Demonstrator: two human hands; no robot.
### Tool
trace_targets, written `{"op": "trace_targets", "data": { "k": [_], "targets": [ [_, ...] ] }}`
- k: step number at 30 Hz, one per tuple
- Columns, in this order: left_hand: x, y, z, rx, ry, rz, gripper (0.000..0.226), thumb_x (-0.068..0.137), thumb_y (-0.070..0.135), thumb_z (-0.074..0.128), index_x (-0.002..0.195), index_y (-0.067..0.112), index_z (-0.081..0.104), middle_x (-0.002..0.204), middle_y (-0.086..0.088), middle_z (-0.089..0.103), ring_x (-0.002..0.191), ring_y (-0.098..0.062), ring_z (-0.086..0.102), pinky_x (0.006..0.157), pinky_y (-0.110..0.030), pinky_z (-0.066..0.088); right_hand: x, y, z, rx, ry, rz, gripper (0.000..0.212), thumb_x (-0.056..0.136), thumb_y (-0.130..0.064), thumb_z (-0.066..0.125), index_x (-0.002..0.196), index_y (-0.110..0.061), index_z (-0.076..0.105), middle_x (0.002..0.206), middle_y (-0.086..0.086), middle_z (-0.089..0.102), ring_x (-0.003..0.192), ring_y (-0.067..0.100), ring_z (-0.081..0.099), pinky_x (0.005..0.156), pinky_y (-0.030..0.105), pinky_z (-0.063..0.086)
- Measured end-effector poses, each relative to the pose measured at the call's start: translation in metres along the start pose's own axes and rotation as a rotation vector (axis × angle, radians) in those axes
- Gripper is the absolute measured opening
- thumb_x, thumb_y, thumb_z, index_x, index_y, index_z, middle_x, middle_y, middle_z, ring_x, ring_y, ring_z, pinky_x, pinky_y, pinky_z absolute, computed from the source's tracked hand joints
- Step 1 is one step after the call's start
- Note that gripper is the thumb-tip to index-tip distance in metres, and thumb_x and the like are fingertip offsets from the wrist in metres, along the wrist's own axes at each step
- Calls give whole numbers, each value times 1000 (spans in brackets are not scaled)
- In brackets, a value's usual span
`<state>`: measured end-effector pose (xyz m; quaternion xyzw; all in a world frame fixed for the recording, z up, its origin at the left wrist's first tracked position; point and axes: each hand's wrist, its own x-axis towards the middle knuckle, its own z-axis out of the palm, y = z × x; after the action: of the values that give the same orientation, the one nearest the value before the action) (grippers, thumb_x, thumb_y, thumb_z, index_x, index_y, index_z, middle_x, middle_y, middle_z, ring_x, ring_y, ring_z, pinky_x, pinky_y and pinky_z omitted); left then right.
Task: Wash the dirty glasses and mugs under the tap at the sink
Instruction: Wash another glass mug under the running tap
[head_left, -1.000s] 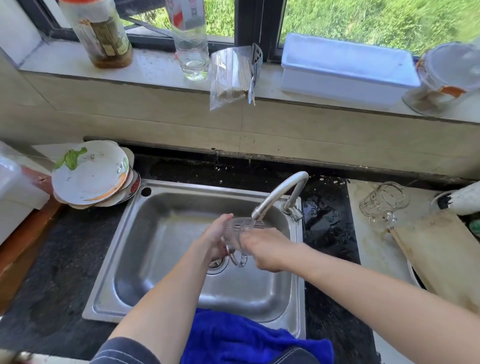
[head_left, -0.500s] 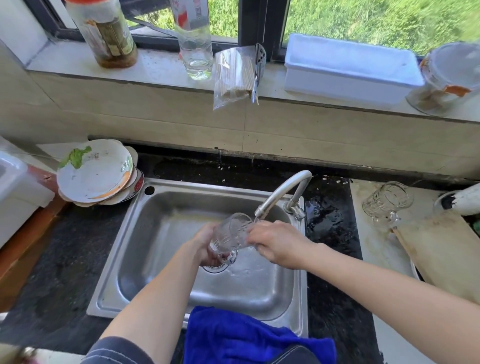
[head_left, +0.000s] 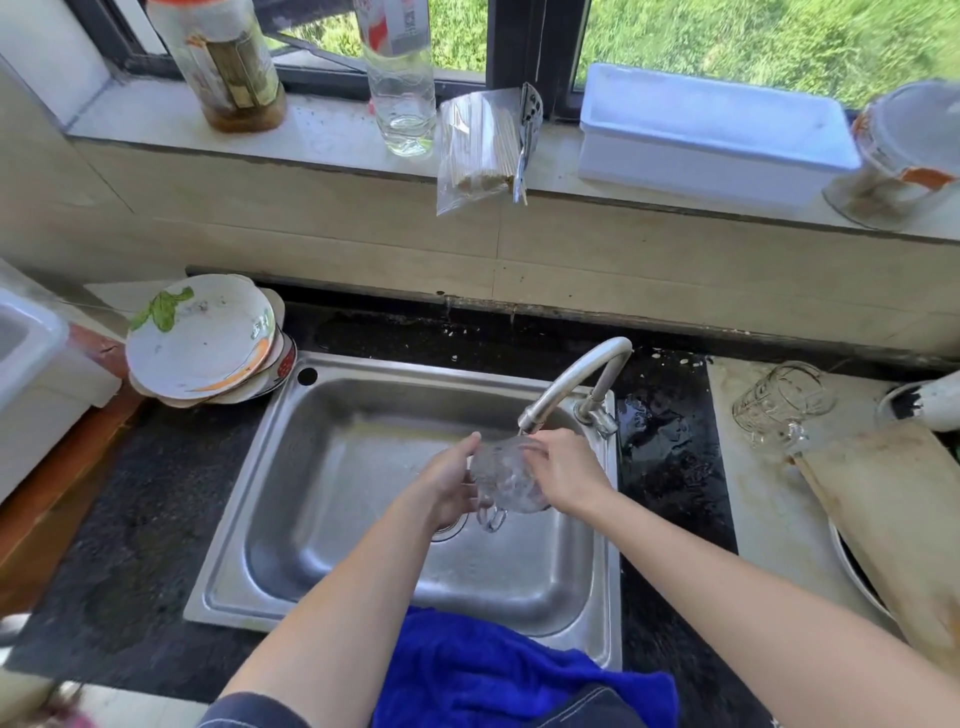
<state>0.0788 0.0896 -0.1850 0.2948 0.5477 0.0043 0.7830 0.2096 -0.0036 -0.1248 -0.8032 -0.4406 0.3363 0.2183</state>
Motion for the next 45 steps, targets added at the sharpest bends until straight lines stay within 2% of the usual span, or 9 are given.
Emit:
{"op": "trace_targets", "data": {
  "k": [7,11,13,15,21,28,33,37,45],
  "targets": [
    [-5,0,26,-181,-194,-83,77,70,76,57,114,14,63,107,-11,67,94,-29,64,83,-42,52,-13,13,2,30,191,-271,34,90,1,49,112,-17,68,94,-19,57,83,-3,52,78,23,41],
    [-5,10,32,-380,-210,-20,63,70,62,64,99,6,65,84,-11,71,70,-24,67,65,-31,54,-15,9,-6,607,-71,-28,37,92,-1,50,122,-18,64,102,-16,72,94,-1,66,82,21,50],
    [-5,11,31,-414,-209,0,65,75,58,60,110,2,63,100,-19,71,87,-33,70,75,-42,57,-17,10,-9,843,-172,185,35,94,-17,55,128,-26,58,103,-14,73,86,3,70,72,25,53],
    [-5,10,33,-348,-155,41,76,72,56,61,128,5,55,122,-20,62,109,-36,62,92,-46,50,-18,10,-8,814,-190,284,45,89,-43,64,131,-34,51,117,-15,66,93,8,68,73,30,55],
    [-21,25,14,86,159,236,71,59,48,69,120,15,54,97,-8,63,77,-23,59,65,-33,49,0,5,10,745,-128,224,59,81,-37,76,133,-22,53,137,-7,54,85,4,59,57,16,45],
    [-34,22,18,188,175,257,64,69,56,68,111,11,50,100,-14,64,56,-28,68,55,-38,54,6,15,20,1022,36,415,39,86,-39,66,122,-24,61,116,3,68,104,26,66,75,39,56],
    [-36,17,21,121,94,206,52,86,54,55,117,12,51,98,-23,62,54,-33,66,59,-45,57,9,9,15,764,135,351,47,90,-47,54,129,-23,55,125,-5,58,111,14,56,94,43,49],
    [-36,19,18,-209,-34,137,45,92,54,46,105,13,59,87,-17,71,63,-28,69,68,-43,57,7,8,15,815,117,286,35,95,-37,55,125,-20,53,111,1,67,91,20,70,75,39,58],
    [-48,32,0,379,-19,332,25,94,34,55,106,14,64,97,-6,66,75,-17,59,68,-32,43,12,20,-12,773,15,267,37,87,-44,63,96,-8,66,71,5,55,51,11,44,48,26,35]
  ]
}}
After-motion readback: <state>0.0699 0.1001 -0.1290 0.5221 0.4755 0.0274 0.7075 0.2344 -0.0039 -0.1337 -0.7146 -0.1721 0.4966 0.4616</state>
